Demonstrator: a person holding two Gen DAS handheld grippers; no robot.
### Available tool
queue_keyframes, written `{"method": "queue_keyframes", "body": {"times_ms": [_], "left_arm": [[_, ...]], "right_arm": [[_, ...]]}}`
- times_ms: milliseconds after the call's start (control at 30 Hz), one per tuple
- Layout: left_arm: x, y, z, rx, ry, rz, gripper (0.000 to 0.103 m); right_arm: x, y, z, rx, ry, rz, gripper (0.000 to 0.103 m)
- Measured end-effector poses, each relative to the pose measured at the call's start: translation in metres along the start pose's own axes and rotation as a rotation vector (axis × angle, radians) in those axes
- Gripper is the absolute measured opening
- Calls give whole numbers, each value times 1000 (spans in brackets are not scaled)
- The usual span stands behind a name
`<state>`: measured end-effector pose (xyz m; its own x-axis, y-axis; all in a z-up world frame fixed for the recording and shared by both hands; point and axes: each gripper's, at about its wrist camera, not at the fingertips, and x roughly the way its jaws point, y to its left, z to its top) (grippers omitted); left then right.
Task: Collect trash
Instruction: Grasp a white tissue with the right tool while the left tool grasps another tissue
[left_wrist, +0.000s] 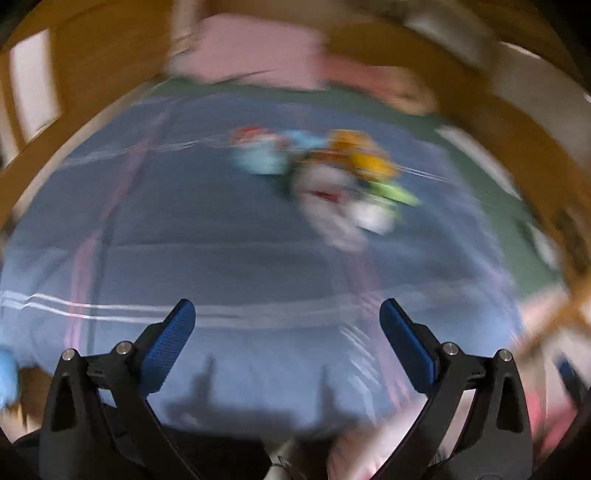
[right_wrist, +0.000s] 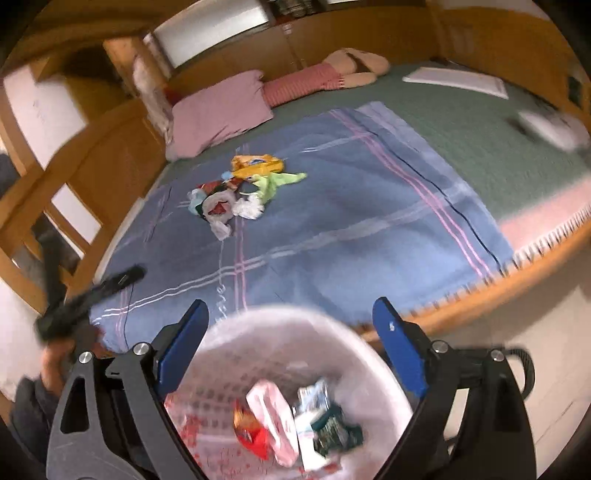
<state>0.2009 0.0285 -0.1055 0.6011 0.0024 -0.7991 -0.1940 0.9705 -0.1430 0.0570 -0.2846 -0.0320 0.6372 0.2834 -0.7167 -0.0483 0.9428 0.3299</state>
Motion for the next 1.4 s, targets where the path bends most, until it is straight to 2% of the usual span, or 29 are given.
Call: {"method": "queue_keyframes", "body": {"times_ms": [67, 133, 200, 233, 267, 367, 433, 467, 533, 567, 633, 667, 700, 767, 833, 867, 933, 967, 1000, 1033, 1067, 1100, 1133, 1167, 1200, 1267, 1367, 1400], "left_arm": [[24, 18, 14, -84, -19, 76, 99], [41, 38, 18, -135, -43, 120, 99], [53, 65, 17, -211, 14, 250, 98], [49, 81, 18, -275, -3, 263, 97], [41, 95, 19, -336, -53, 254, 98], [23, 127, 17, -520, -156, 303, 99], [25, 137, 15, -587, -143, 283, 99], [27, 140, 14, -601, -127, 269, 99], [32, 141, 14, -603, -102, 253, 99], [31, 139, 14, -596, -99, 250, 99], [28, 134, 15, -573, -110, 258, 99], [27, 135, 15, -569, -121, 268, 99], [25, 137, 15, -572, -130, 276, 99], [20, 143, 12, -606, -147, 278, 99], [15, 151, 7, -671, -164, 257, 99], [13, 154, 3, -705, -171, 242, 99], [13, 156, -1, -726, -162, 223, 99], [14, 156, -2, -715, -149, 216, 99], [15, 155, -2, -703, -138, 212, 99], [16, 153, -2, -691, -128, 210, 99], [18, 151, -2, -680, -116, 205, 99], [20, 150, -1, -678, -109, 200, 99], [23, 148, -1, -675, -99, 191, 99], [25, 146, -1, -670, -91, 184, 99], [28, 143, 0, -657, -80, 171, 99], [34, 136, 3, -613, -61, 161, 99], [41, 129, 7, -569, -41, 166, 99], [43, 128, 8, -567, -36, 161, 99]], "right_arm": [[21, 9, 17, -4, 9, 6, 89], [48, 22, 33, -29, 28, -3, 89], [85, 45, 49, -104, 53, -17, 89], [100, 55, 53, -138, 64, -18, 89], [131, 77, 59, -202, 94, -14, 89], [188, 113, 70, -283, 163, 11, 88], [230, 134, 81, -330, 182, 2, 88], [262, 146, 90, -359, 182, -57, 88], [298, 159, 95, -423, 180, -135, 84], [316, 163, 96, -444, 190, -156, 76], [338, 161, 96, -431, 238, -174, 48], [339, 159, 95, -410, 239, -152, 32], [336, 159, 95, -394, 244, -128, 27], [319, 163, 89, -302, 320, 66, 21], [306, 173, 77, -282, 404, 196, 20], [298, 181, 69, -317, 444, 252, 22], [285, 187, 66, -352, 453, 295, 43], [268, 181, 73, -347, 400, 318, 63], [260, 175, 80, -330, 359, 329, 74], [249, 162, 93, -298, 284, 319, 75], [241, 149, 105, -275, 211, 252, 75], [241, 140, 111, -273, 177, 188, 75], [247, 129, 121, -273, 151, 84, 75], [260, 118, 128, -278, 159, -11, 75], [269, 111, 130, -276, 170, -52, 75], [299, 90, 129, -268, 247, -140, 72], [314, 72, 119, -235, 307, -173, 57], [312, 73, 119, -240, 295, -182, 45]]}}
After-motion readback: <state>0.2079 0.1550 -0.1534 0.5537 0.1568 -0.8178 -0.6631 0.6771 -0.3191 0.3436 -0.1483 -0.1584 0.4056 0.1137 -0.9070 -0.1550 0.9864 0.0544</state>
